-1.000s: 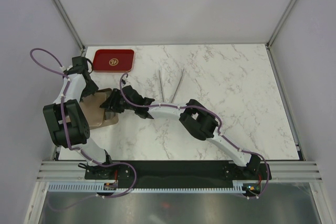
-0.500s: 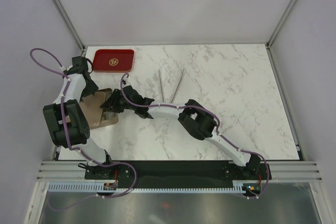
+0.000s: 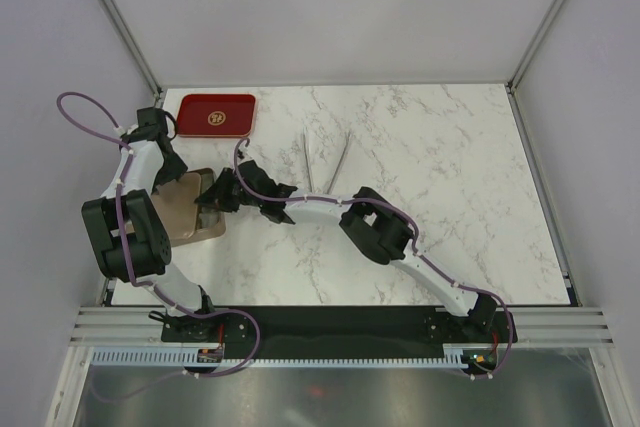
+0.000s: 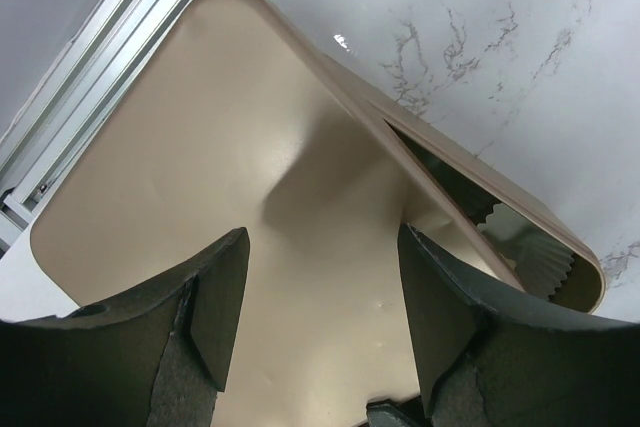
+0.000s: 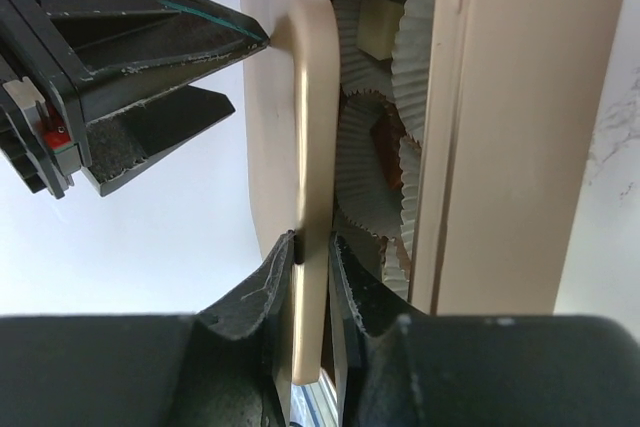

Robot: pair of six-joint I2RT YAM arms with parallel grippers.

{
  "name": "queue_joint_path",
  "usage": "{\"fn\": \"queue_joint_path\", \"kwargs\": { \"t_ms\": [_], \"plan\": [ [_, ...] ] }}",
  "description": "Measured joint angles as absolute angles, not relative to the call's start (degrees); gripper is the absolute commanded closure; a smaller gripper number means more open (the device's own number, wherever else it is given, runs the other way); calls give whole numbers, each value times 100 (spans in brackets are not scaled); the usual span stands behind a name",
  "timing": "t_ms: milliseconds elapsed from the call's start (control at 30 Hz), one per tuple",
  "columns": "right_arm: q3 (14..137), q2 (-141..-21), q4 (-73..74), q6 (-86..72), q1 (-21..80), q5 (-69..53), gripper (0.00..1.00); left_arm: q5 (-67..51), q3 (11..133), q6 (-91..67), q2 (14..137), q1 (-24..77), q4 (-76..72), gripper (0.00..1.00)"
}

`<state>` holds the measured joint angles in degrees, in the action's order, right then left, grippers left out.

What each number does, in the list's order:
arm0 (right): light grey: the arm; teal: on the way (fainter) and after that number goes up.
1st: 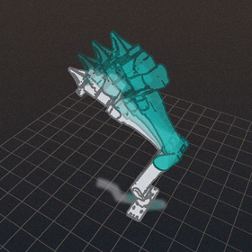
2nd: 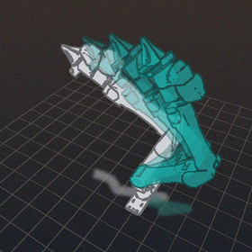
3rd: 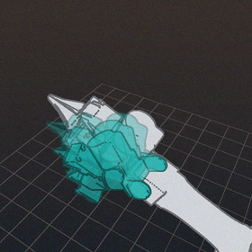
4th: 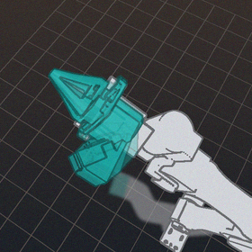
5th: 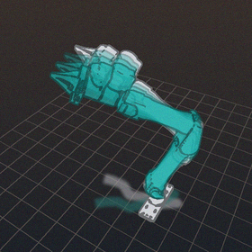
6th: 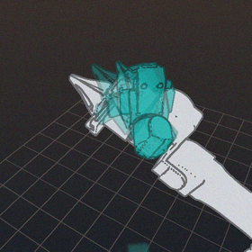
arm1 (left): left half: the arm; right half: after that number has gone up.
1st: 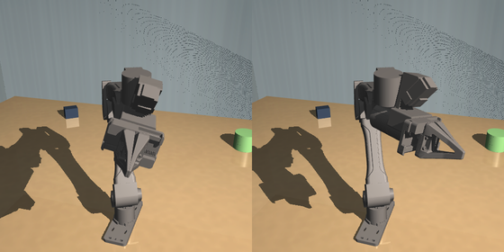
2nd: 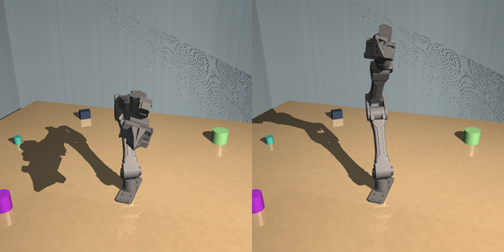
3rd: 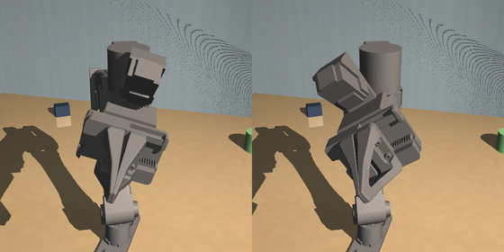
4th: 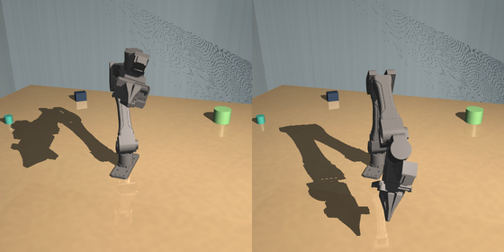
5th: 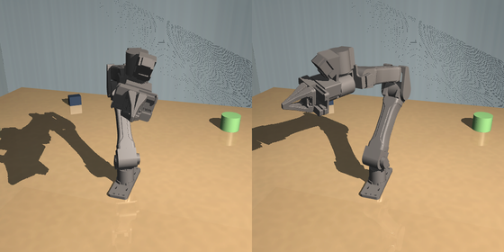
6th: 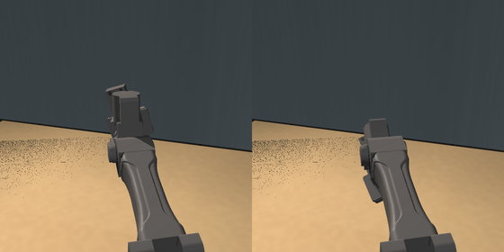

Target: Pack the chocolate

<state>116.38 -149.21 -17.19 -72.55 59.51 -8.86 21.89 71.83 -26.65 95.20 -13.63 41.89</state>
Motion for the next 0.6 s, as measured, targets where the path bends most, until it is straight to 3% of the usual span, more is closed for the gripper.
{"fn": "queue_joint_path", "kwargs": {
  "t_ms": [133, 600],
  "plan": [
    [11616, -14964, -1855, -7258, 5913, -974, 94, 2185, 7183, -2663, 9520, -1363, 4191, 30],
    [11402, -14929, -2158, -7032, 5717, -1264, 96, 2060, 7566, -2661, 9142, -1361, 4405, 29]
  ]
}}
